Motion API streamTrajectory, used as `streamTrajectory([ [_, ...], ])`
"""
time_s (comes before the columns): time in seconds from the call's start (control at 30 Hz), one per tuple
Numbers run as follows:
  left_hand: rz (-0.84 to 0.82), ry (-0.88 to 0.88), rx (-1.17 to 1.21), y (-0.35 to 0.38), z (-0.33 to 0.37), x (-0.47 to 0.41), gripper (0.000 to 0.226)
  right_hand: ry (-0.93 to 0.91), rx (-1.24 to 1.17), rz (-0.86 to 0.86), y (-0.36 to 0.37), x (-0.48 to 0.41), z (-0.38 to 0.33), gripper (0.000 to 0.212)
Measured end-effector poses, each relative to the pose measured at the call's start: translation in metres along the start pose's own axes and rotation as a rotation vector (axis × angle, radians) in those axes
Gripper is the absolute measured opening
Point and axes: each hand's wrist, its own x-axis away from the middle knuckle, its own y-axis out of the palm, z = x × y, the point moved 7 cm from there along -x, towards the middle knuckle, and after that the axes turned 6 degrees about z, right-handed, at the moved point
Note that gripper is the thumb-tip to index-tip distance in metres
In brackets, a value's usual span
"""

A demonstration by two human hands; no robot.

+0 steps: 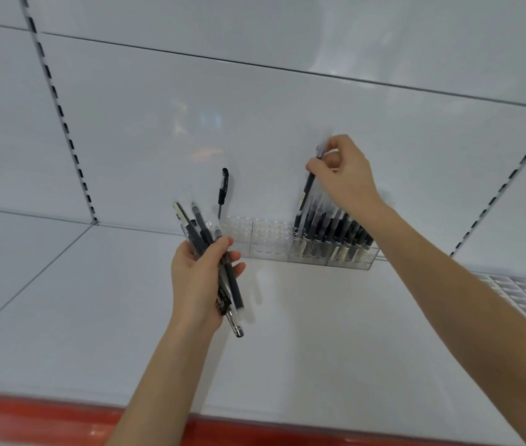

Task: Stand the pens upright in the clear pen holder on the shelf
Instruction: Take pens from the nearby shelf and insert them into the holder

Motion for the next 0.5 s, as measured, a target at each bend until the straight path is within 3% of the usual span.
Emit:
streamTrajectory([
  [0.2,0.021,-0.003,-0.003,-0.006,0.001,0.000,0.013,-0.075,0.200,-0.111,0.015,0.006,0.020,0.012],
  [0.37,0.034,-0.014,-0.021,-0.009,-0.003,0.000,0.010,-0.082,0.203,-0.071,0.007,0.006,0.022,0.049],
  [0.5,0.033,-0.013,-0.027,-0.009,-0.004,0.000,0.010,-0.153,0.289,-0.070,0.003,0.007,0.017,0.048],
])
